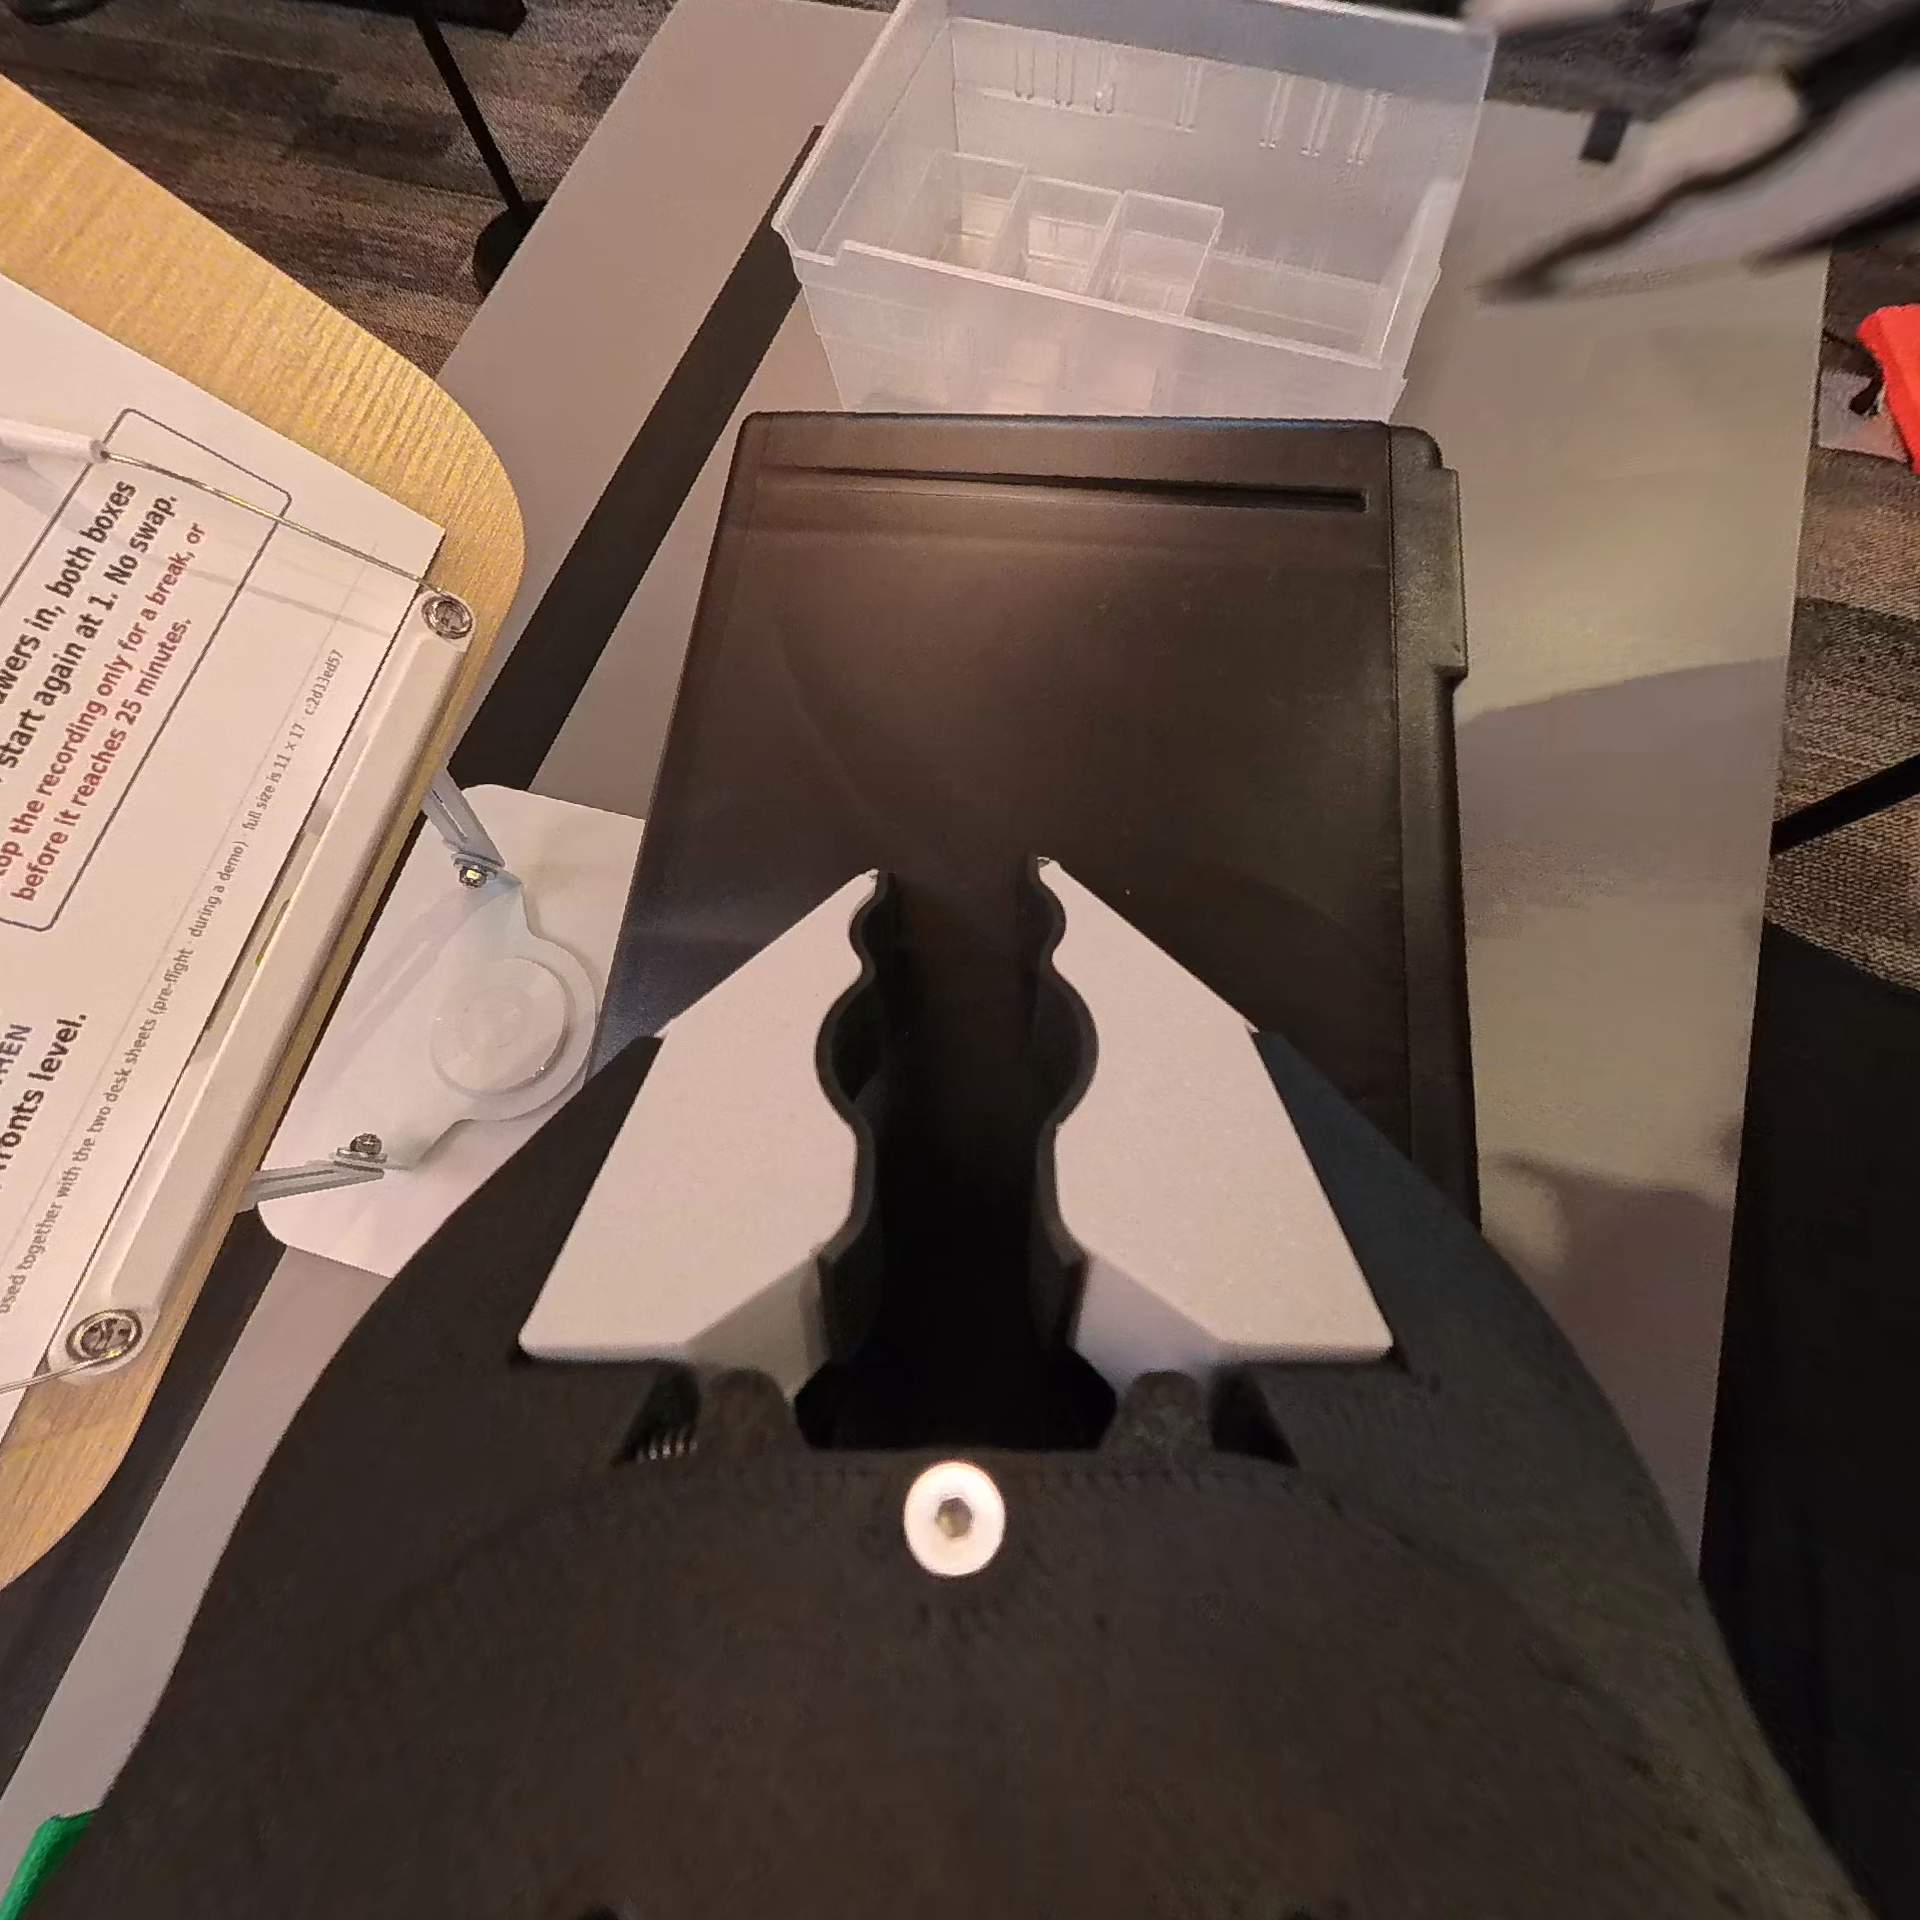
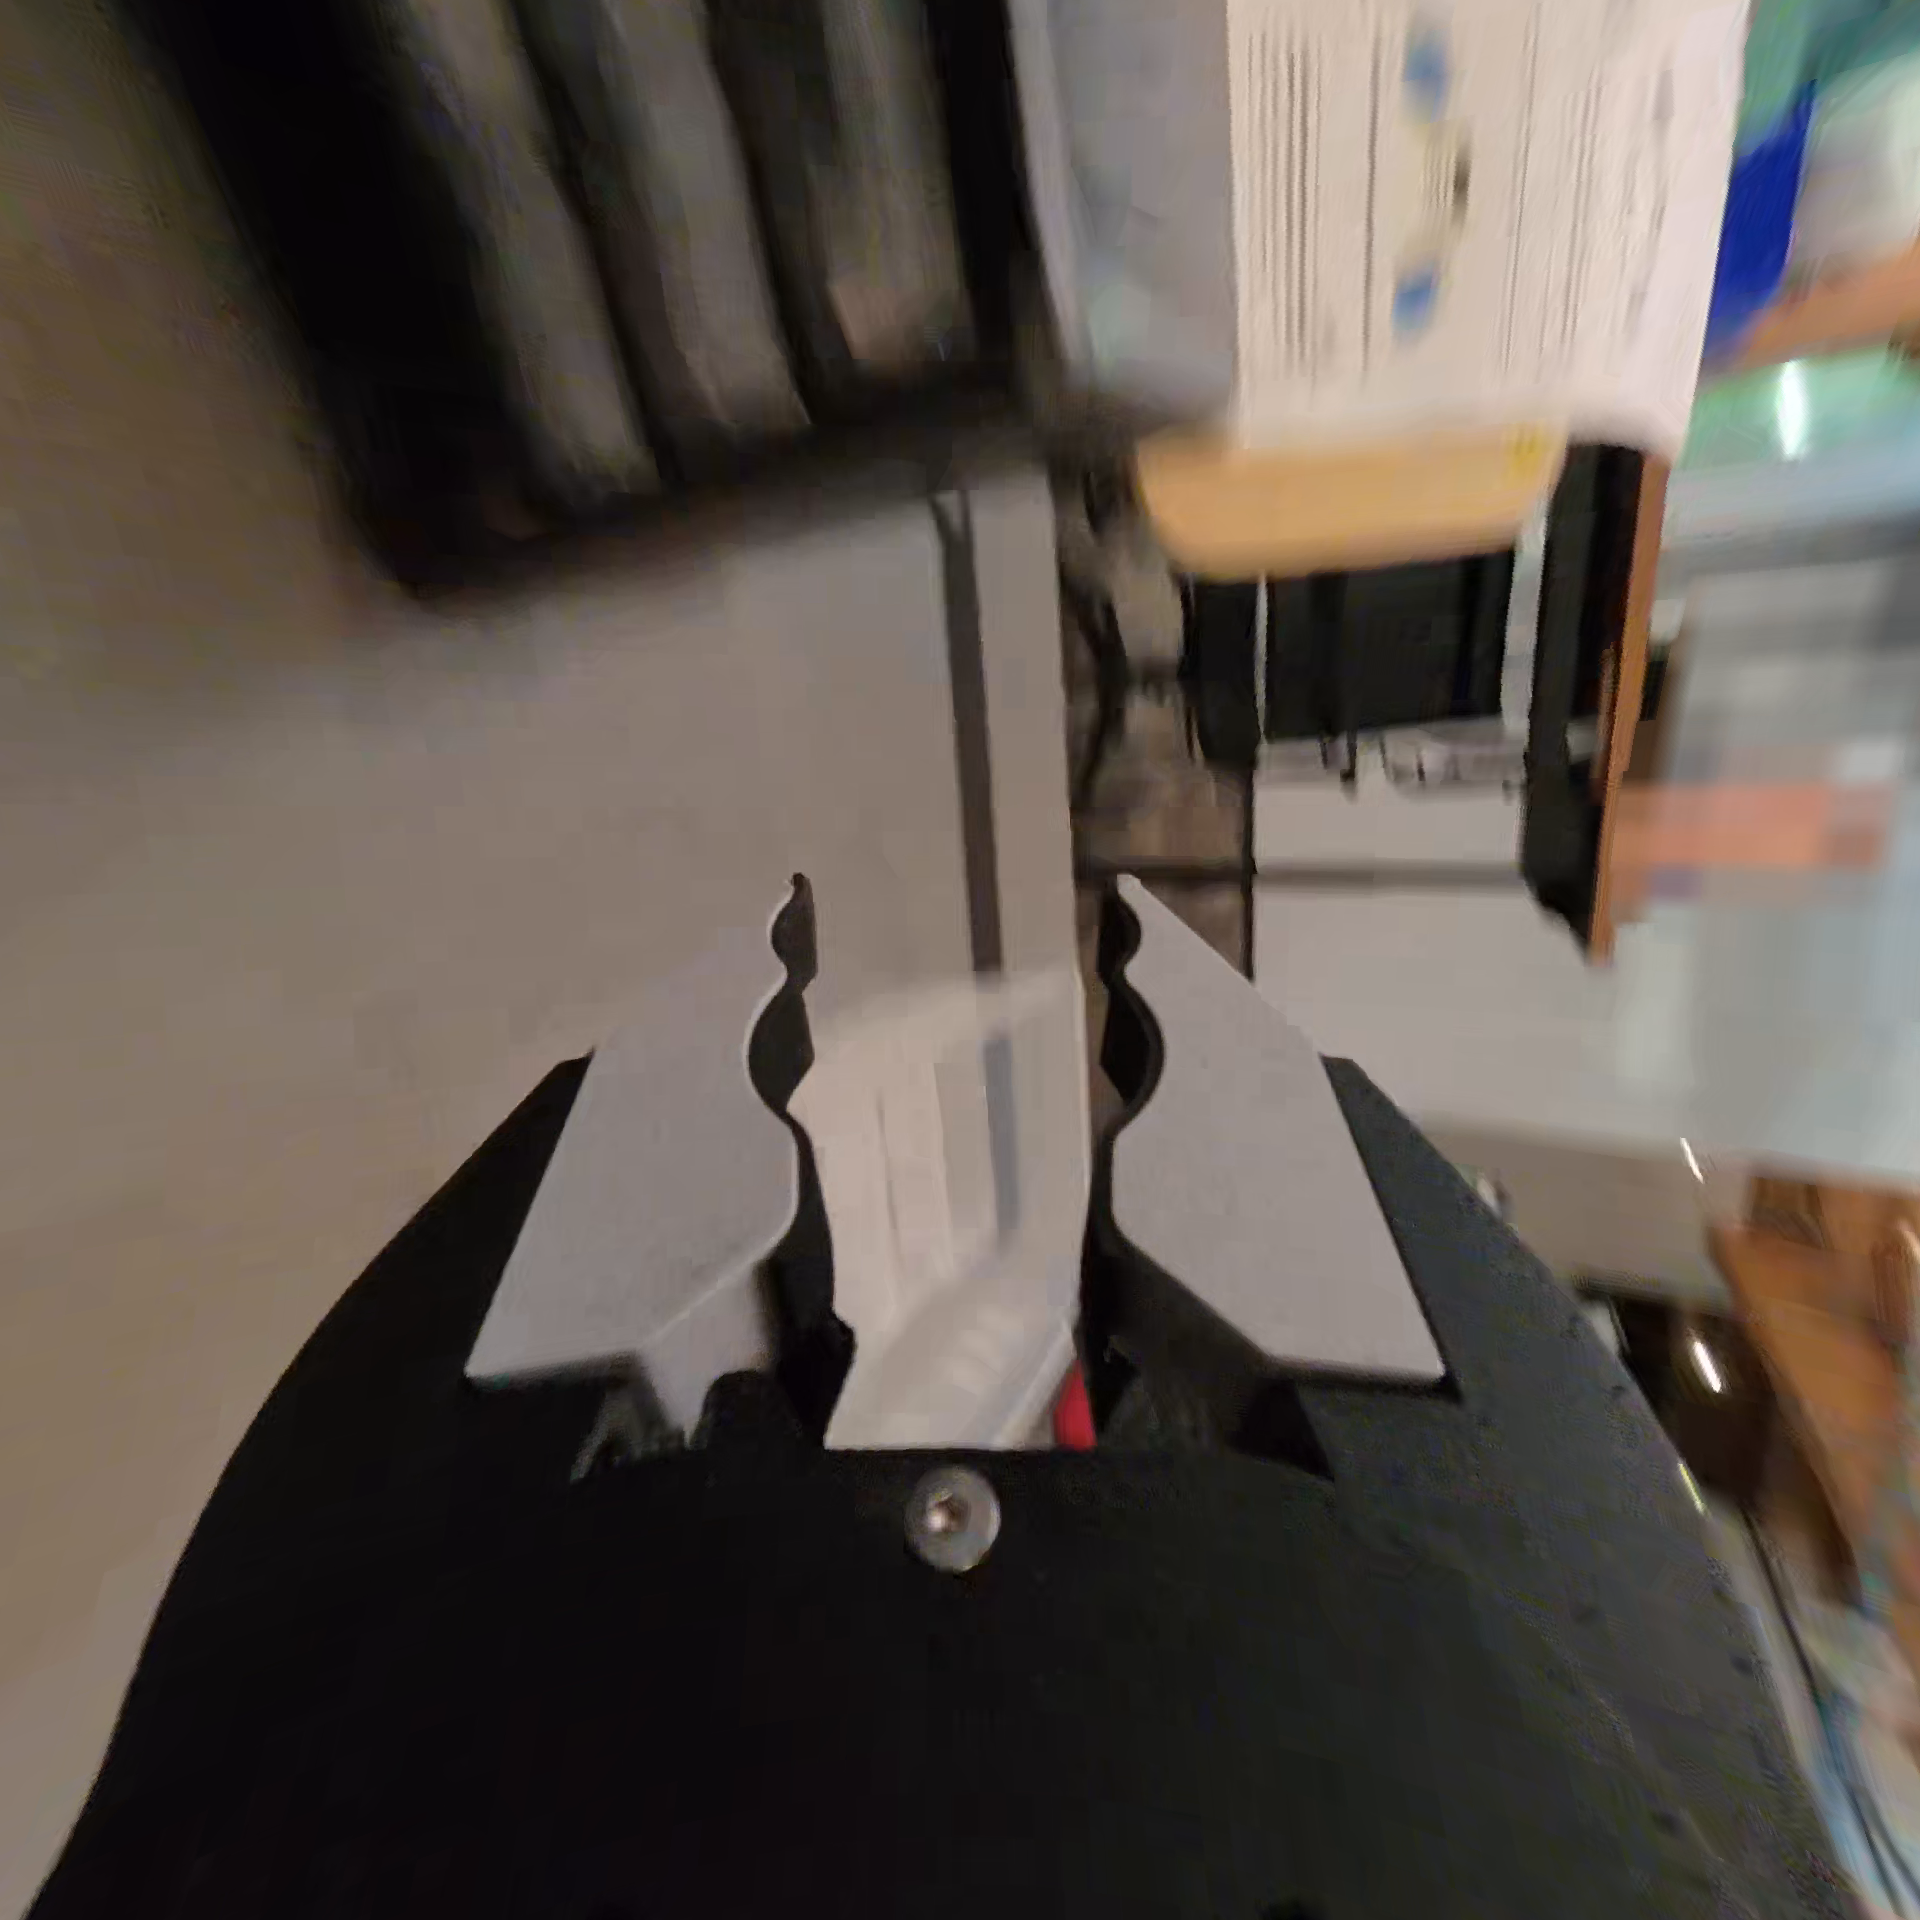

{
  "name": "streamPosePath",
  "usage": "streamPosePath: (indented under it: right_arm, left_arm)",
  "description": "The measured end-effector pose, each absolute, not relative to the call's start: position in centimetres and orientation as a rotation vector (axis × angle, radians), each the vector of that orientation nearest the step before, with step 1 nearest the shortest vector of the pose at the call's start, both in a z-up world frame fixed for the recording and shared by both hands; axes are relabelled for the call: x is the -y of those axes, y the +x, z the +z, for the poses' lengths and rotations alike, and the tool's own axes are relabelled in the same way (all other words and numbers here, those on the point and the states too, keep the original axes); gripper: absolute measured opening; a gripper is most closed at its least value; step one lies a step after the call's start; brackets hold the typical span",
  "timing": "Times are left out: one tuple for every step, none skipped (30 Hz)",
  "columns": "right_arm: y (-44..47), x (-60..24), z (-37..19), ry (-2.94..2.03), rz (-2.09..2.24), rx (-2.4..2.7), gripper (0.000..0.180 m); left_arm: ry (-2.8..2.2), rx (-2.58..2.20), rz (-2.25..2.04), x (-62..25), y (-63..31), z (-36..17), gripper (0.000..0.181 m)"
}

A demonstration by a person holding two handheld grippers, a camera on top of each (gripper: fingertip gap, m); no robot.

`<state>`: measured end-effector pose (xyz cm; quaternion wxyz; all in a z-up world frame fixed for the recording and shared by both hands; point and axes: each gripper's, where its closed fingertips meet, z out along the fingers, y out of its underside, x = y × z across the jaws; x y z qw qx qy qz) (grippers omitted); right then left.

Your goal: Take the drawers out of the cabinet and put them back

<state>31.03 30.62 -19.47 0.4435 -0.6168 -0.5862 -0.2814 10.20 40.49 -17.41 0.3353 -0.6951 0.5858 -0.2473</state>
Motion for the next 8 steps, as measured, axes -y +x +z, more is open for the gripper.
streamPosePath:
  right_arm:
    - [27.6, -29.2, -19.7, -1.461, -0.607, 1.494, 0.049]
    - [24.7, -28.1, -20.2, -1.412, -0.542, 1.524, 0.05]
    - [22.0, -27.2, -21.0, -1.37, -0.495, 1.561, 0.053]
    - [19.3, -26.4, -22.1, -1.327, -0.457, 1.599, 0.053]
    - [16.8, -25.8, -23.2, -1.278, -0.431, 1.634, 0.052]
    - [14.5, -25.4, -24.3, -1.227, -0.426, 1.662, 0.051]
    - [12.5, -25.3, -25.4, -1.187, -0.437, 1.679, 0.05]
    - [10.7, -25.3, -26.5, -1.154, -0.45, 1.689, 0.048]
  left_arm:
    - [-1.813, -1.528, -0.645, -40.5, 10.2, -17.4, 0.024]
    - [-1.813, -1.528, -0.644, -40.5, 10.2, -17.4, 0.024]
    - [-1.812, -1.528, -0.643, -40.5, 10.2, -17.4, 0.024]
    - [-1.812, -1.528, -0.642, -40.5, 10.2, -17.4, 0.024]
    - [-1.812, -1.528, -0.641, -40.5, 10.2, -17.4, 0.024]
    - [-1.812, -1.527, -0.642, -40.5, 10.2, -17.4, 0.024]
    - [-1.813, -1.526, -0.643, -40.5, 10.2, -17.4, 0.024]
    - [-1.814, -1.526, -0.642, -40.5, 10.2, -17.4, 0.024]
